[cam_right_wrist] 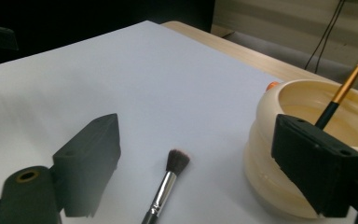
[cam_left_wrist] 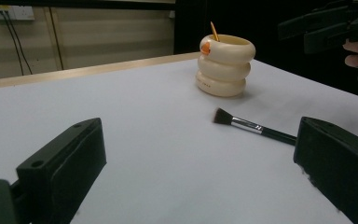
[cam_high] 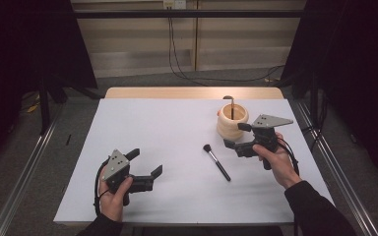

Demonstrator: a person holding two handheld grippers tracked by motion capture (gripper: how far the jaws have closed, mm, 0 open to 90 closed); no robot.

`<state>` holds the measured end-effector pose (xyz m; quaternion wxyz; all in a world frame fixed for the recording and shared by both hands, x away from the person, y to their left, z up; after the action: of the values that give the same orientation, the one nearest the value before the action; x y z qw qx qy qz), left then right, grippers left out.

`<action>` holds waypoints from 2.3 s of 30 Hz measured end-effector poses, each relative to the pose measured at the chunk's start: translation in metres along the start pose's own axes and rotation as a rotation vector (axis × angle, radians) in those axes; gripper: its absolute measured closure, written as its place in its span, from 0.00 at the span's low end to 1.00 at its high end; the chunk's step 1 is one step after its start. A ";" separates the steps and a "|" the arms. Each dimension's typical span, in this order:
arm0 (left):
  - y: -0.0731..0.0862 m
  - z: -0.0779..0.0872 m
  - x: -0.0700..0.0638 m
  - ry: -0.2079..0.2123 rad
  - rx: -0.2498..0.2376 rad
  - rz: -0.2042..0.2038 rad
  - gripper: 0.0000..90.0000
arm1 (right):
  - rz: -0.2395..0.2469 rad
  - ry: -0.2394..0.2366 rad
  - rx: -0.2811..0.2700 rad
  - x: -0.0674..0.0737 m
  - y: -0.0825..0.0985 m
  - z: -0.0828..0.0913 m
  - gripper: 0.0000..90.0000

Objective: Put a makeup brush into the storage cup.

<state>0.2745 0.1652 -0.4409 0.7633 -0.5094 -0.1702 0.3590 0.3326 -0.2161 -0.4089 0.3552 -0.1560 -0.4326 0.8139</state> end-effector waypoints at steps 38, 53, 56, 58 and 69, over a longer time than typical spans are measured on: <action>-0.001 -0.001 -0.002 0.009 0.005 -0.018 0.03 | -0.130 -0.154 0.578 -0.007 -0.017 -0.054 0.47; 0.000 -0.001 -0.001 0.007 0.007 -0.023 0.03 | -0.147 -0.166 0.801 -0.007 -0.017 -0.080 0.58; 0.000 -0.002 -0.002 0.010 0.009 -0.020 0.03 | -0.166 -0.182 0.827 -0.009 -0.015 -0.085 0.62; 0.000 -0.001 -0.002 0.008 0.008 -0.021 0.03 | -0.159 -0.174 0.842 -0.012 -0.014 -0.087 0.63; 0.000 -0.002 -0.001 0.021 0.005 -0.024 0.02 | -0.157 -0.169 0.913 -0.006 -0.013 -0.098 0.67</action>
<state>0.2747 0.1636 -0.4418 0.7705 -0.5092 -0.1673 0.3450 0.3975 -0.1575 -0.4545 0.4117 0.1161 -0.0684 0.9013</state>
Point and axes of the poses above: each handheld gripper's, and its own axes: z roughly backward along the jaws, y roughly out of its underside, x roughly to its left, the point moved 2 cm from there along -z, roughly forward along the jaws, and after that the axes turned 10 degrees about x, right-handed, at the moved point
